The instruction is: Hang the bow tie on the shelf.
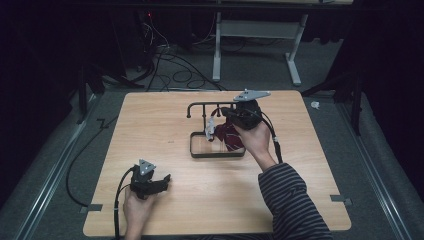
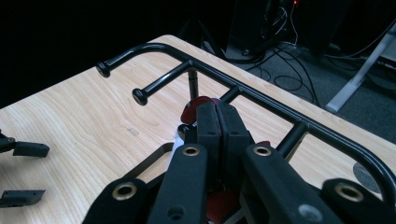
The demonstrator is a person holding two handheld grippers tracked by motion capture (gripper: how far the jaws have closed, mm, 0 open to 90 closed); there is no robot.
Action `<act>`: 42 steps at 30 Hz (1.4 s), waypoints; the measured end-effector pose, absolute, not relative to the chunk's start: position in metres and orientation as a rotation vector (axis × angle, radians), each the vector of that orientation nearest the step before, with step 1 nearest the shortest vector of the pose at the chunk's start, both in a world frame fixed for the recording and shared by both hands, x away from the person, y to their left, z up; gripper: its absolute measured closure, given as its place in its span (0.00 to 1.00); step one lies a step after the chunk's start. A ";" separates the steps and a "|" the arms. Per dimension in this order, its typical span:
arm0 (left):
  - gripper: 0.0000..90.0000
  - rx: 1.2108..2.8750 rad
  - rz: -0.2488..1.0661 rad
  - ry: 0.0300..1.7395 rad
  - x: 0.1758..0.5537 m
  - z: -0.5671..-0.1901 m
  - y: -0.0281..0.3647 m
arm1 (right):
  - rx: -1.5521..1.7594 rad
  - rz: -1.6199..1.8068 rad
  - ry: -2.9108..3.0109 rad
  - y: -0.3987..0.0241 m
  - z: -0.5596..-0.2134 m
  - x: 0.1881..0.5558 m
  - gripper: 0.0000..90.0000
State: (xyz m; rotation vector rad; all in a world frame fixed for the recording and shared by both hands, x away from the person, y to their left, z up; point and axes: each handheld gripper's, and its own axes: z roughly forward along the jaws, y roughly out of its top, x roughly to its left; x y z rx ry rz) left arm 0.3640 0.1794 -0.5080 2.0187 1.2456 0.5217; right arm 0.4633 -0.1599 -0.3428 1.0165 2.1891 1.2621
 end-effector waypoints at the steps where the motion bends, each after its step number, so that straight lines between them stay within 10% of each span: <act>1: 0.25 2.018 0.522 1.246 0.364 -0.508 0.179 | 1.019 1.260 2.190 -0.160 -0.343 0.464 1.00; 42: 0.25 2.019 0.522 1.246 0.364 -0.508 0.179 | 0.997 1.107 2.204 -0.151 -0.347 0.463 1.00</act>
